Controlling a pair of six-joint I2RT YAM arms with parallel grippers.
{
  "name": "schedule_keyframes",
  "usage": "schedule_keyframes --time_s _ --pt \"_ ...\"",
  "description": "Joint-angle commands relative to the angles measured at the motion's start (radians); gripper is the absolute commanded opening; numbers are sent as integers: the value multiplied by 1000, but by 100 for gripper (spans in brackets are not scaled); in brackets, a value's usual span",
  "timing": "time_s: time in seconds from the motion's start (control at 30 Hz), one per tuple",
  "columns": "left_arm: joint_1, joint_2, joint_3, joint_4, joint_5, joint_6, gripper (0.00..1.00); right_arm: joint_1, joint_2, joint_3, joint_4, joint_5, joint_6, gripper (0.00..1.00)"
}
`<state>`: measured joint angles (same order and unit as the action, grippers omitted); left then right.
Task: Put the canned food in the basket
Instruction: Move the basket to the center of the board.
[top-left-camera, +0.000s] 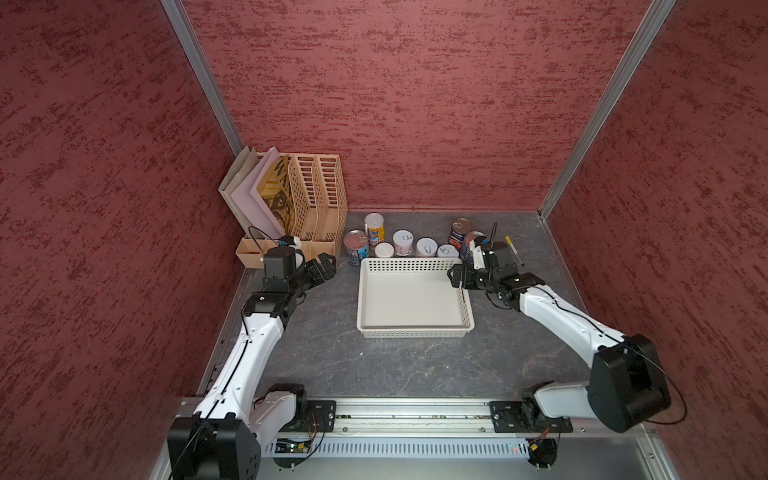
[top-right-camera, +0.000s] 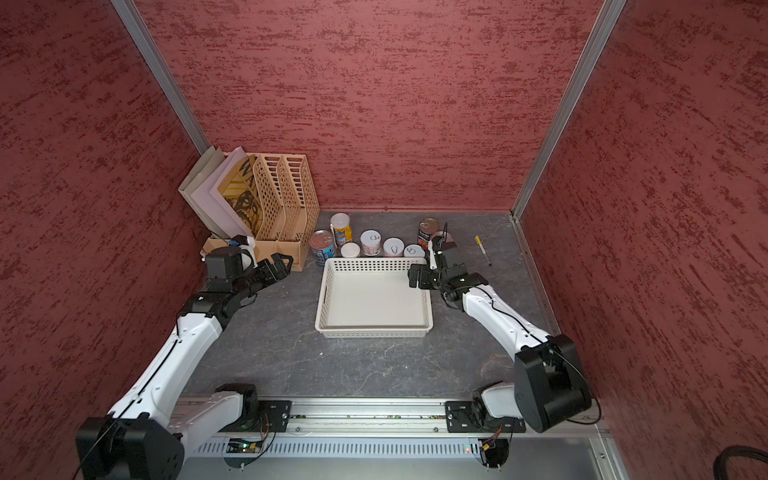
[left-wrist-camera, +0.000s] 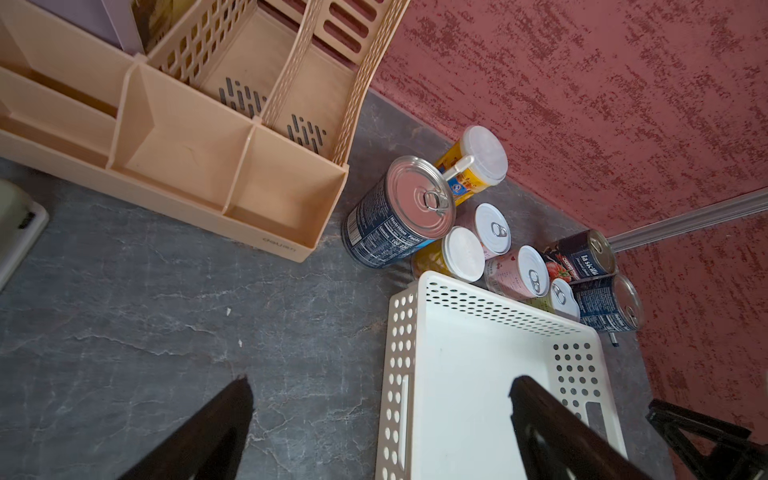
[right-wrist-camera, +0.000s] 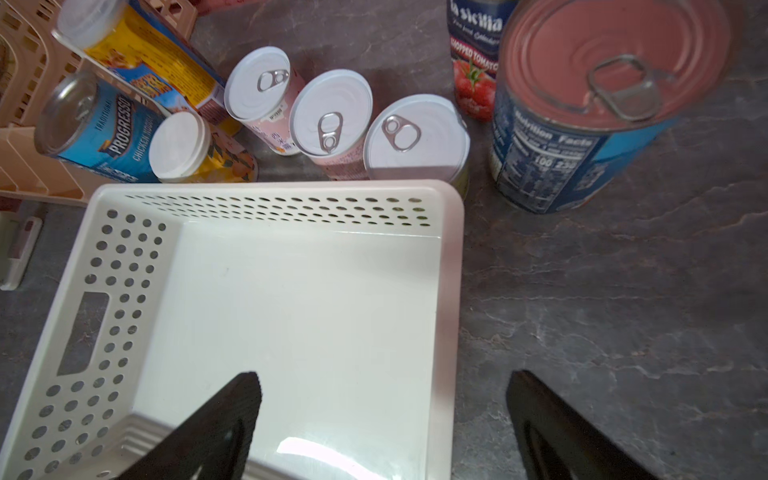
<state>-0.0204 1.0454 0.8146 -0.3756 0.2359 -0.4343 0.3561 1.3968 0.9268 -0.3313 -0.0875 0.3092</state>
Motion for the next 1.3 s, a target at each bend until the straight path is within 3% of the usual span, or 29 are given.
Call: schedule_keyframes --time_s 0.0,0.17,0.4,0.77,0.83,1.03,1.27 --pt "5 9 -4 47 101 -10 100 19 47 52 -31 51 -31 96" --pt "10 8 -27 59 87 -82 100 33 161 114 -66 132 -41 90" --pt "10 -5 -38 89 140 -82 100 33 255 173 -73 219 -53 80" --pt "41 -22 -92 171 143 -120 100 33 335 224 -50 280 -74 43" --pt "55 -14 -78 144 188 -126 100 33 341 225 -51 275 -71 34" --pt "75 44 -43 82 179 -145 100 33 336 225 -59 272 -63 11" --pt "82 115 19 3 200 -157 100 34 262 180 -70 201 -28 0"
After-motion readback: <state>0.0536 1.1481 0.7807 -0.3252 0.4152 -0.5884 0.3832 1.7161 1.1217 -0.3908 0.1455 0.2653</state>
